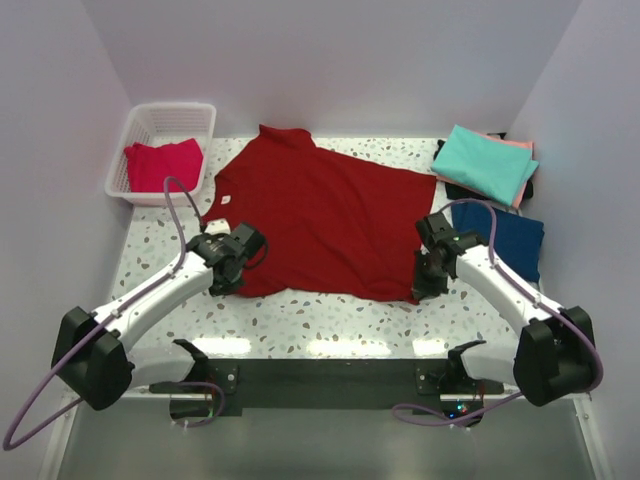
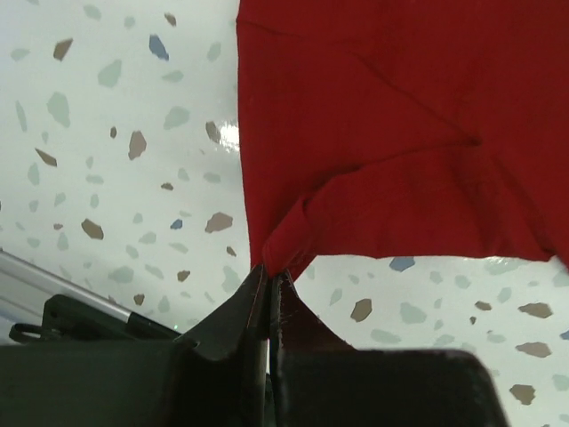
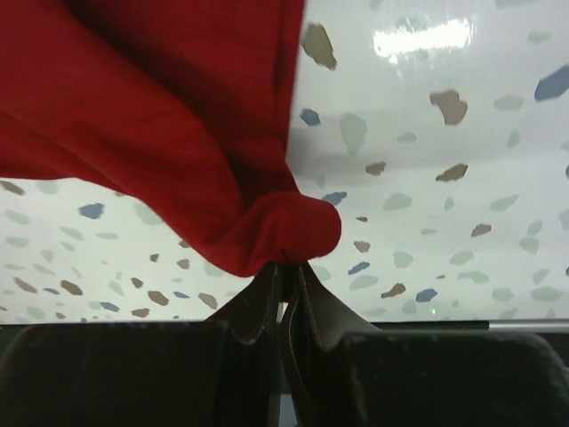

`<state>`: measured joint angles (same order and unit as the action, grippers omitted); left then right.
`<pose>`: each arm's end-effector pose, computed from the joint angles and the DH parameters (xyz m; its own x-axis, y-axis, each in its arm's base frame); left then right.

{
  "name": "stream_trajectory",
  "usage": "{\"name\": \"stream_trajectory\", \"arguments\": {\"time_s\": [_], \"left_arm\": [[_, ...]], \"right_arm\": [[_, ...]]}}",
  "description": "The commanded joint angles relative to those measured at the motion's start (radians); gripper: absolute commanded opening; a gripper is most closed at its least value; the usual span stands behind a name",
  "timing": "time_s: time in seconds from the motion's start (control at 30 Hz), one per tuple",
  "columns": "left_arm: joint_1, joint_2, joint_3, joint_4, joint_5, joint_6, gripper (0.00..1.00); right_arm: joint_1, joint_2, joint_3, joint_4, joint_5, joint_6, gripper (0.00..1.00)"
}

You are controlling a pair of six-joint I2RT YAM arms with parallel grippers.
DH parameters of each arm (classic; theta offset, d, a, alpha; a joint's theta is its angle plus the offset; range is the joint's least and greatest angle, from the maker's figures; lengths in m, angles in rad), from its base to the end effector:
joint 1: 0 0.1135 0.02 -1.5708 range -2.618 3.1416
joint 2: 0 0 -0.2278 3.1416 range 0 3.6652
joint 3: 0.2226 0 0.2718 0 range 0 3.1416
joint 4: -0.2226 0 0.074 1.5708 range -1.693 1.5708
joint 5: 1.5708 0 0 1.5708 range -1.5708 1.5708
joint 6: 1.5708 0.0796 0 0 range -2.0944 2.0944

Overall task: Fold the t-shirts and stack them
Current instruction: Flatten the tshirt out

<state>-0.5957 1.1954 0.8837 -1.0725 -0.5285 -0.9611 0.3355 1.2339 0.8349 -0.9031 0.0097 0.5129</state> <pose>0.2160 -0.0979 0.1610 -0.7995 -0.3133 -0.5124 -0.4337 0.8914 0.1316 0.2392 0.0826 0.1327 -0.9536 0.1872 -0.2359 0.1620 0.9792 0.1221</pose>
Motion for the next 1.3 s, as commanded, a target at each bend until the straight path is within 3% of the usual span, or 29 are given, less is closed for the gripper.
{"name": "stream_trajectory", "arguments": {"time_s": [0.0, 0.33, 0.5, 0.83, 0.87, 0.93, 1.03, 1.1, 1.23, 1.27], "left_arm": [[-0.006, 0.035, 0.015, -0.096, 0.068, -0.065, 0.00], [-0.007, -0.075, 0.089, -0.245, 0.134, -0.076, 0.00], [-0.007, -0.163, 0.040, -0.245, 0.274, -0.097, 0.00], [-0.007, -0.162, -0.072, -0.244, 0.245, -0.103, 0.00], [-0.007, -0.155, -0.072, -0.244, 0.240, -0.105, 0.00], [-0.007, -0.128, -0.072, -0.244, 0.233, -0.107, 0.00], [-0.007, -0.091, -0.069, -0.244, 0.220, -0.107, 0.00], [-0.007, -0.076, -0.068, -0.244, 0.213, -0.107, 0.00], [-0.007, -0.066, -0.058, -0.244, 0.196, -0.120, 0.25], [-0.007, -0.068, -0.058, -0.244, 0.191, -0.123, 0.27]], "right_arm": [[0.002, 0.026, -0.037, -0.068, 0.022, 0.067, 0.00], [0.003, 0.009, -0.105, -0.099, 0.048, 0.190, 0.00], [0.002, 0.091, -0.129, -0.076, 0.024, 0.199, 0.00], [0.004, 0.131, -0.119, -0.060, 0.055, 0.216, 0.00], [0.002, 0.130, -0.115, -0.062, 0.064, 0.219, 0.02], [0.002, 0.121, -0.099, -0.085, 0.087, 0.236, 0.17], [0.004, 0.073, -0.069, -0.112, 0.133, 0.254, 0.48], [0.005, 0.036, -0.037, -0.125, 0.160, 0.256, 0.54], [0.007, 0.004, 0.033, -0.137, 0.212, 0.257, 0.59], [0.008, 0.004, 0.046, -0.135, 0.216, 0.254, 0.59]]}}
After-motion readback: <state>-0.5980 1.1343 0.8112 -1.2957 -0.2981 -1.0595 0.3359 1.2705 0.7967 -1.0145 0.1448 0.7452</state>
